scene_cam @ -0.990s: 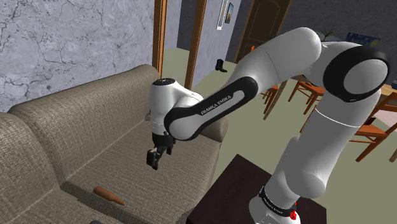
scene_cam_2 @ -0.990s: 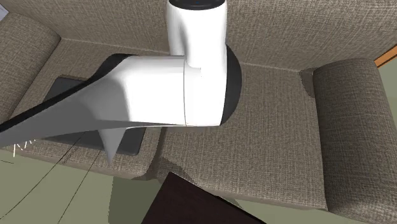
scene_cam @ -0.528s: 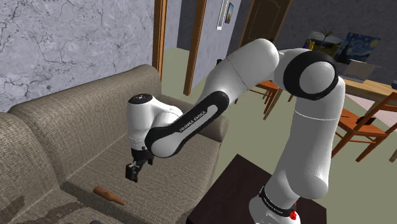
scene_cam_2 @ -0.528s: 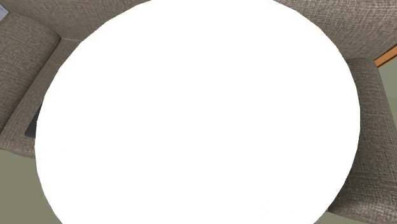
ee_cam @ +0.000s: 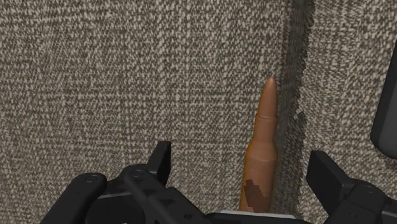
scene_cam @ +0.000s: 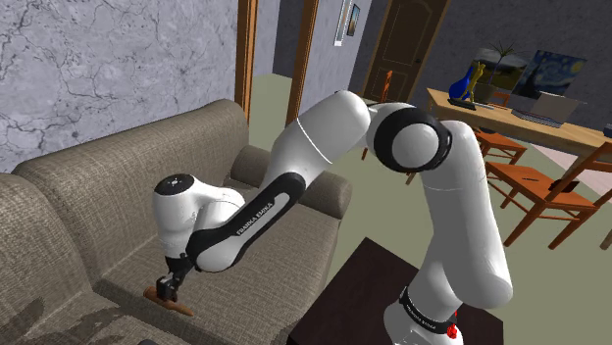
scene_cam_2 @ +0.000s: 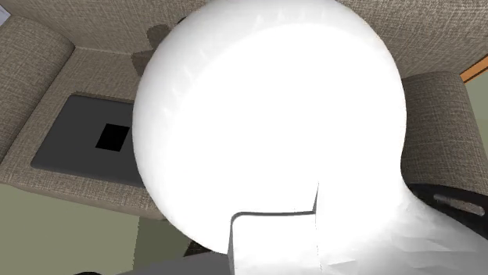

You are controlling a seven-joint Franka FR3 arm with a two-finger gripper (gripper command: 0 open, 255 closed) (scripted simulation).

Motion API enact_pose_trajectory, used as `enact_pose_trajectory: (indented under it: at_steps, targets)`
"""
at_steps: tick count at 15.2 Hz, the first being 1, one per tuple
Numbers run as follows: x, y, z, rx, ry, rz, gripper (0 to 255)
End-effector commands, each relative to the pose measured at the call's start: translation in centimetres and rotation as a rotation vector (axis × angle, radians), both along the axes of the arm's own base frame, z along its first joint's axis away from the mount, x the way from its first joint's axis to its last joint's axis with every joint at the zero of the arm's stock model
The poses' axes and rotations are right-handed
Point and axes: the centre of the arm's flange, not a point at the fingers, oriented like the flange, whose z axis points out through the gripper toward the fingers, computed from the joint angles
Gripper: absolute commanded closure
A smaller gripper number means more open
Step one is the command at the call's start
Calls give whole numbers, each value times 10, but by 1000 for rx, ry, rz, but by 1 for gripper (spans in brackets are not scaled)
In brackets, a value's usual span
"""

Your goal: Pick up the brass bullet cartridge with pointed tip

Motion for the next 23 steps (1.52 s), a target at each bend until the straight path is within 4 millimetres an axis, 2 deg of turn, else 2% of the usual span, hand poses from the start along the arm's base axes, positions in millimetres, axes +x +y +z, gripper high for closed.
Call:
enact_pose_trajectory:
  at_steps: [1, 3, 10, 13, 14, 23]
  targets:
    - [8, 19, -17, -1, -12, 16, 0]
    - [18, 36, -32, -1, -23, 30, 0]
    - [18, 36, -69, -1, -23, 30, 0]
    - [18, 36, -72, -1, -23, 30, 0]
    - [18, 36, -72, -1, -23, 30, 255]
    - [18, 36, -72, -1, -23, 30, 255]
